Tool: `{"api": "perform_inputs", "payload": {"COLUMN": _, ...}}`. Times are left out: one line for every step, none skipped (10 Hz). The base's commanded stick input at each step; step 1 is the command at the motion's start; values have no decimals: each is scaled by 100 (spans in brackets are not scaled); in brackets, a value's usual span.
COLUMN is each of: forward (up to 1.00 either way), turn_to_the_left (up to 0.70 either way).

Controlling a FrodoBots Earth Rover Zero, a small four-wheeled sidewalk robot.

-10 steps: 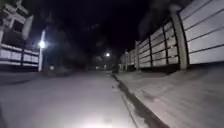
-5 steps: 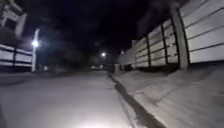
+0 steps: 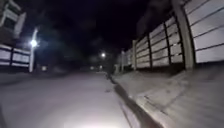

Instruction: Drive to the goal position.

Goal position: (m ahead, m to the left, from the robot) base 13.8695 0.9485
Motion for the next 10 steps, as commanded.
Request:
{"api": "perform_inputs", "payload": {"forward": 50, "turn_to_the_left": 5}}
{"api": "perform_inputs", "payload": {"forward": 50, "turn_to_the_left": 5}}
{"api": "perform_inputs", "payload": {"forward": 50, "turn_to_the_left": 5}}
{"api": "perform_inputs", "payload": {"forward": 50, "turn_to_the_left": 5}}
{"api": "perform_inputs", "payload": {"forward": 50, "turn_to_the_left": 5}}
{"api": "perform_inputs", "payload": {"forward": 50, "turn_to_the_left": 5}}
{"api": "perform_inputs", "payload": {"forward": 50, "turn_to_the_left": 5}}
{"api": "perform_inputs", "payload": {"forward": 50, "turn_to_the_left": 5}}
{"api": "perform_inputs", "payload": {"forward": 50, "turn_to_the_left": 5}}
{"api": "perform_inputs", "payload": {"forward": 50, "turn_to_the_left": 5}}
